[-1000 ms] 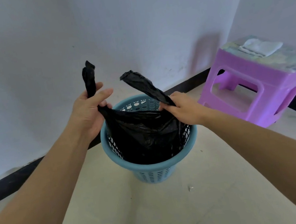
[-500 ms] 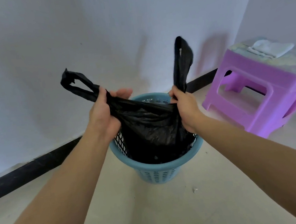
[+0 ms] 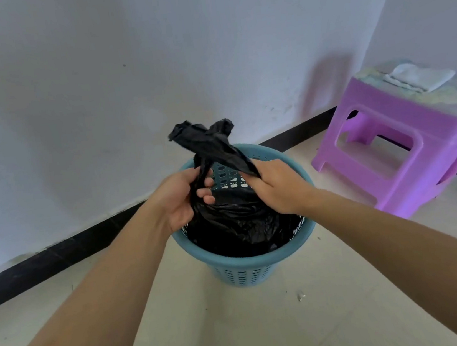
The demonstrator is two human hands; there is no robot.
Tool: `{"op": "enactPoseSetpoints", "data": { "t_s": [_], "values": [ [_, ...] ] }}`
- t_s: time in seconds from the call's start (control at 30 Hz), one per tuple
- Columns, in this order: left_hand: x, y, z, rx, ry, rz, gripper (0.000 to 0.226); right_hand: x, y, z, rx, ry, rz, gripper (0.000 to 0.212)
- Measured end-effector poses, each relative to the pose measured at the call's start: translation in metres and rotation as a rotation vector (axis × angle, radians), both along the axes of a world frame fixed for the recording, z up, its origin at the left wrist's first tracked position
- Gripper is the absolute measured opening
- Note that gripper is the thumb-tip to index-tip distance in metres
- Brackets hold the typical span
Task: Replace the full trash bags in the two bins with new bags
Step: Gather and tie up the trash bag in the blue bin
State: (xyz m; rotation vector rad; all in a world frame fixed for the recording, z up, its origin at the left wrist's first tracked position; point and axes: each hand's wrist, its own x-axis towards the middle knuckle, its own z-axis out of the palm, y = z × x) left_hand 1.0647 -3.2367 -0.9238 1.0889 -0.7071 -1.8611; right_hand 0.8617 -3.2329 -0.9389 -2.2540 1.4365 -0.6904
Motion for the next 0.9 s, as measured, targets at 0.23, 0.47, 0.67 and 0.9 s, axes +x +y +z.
{"op": "enactPoseSetpoints", "data": {
  "t_s": [0.23, 0.47, 0.67, 0.9],
  "values": [
    [0.008, 0.0, 0.005, -0.178, -0.147, -0.121, 0.03, 0.014, -0.004, 0.002, -0.028, 0.285, 0.078, 0.027],
    [0.021, 0.01, 0.007, -0.347, -0.136, -0.41, 0.024, 0.01, -0.006, 0.007, 0.058, 0.265, 0.004, 0.034],
    [0.012, 0.013, 0.004, -0.313, -0.274, -0.258, 0.031, 0.018, 0.003, 0.009, -0.018, 0.298, 0.113, 0.031],
    [0.014, 0.001, 0.002, -0.175, -0.003, -0.004, 0.034, -0.006, -0.002, 0.002, 0.187, 0.015, 0.054, 0.033]
  ]
}}
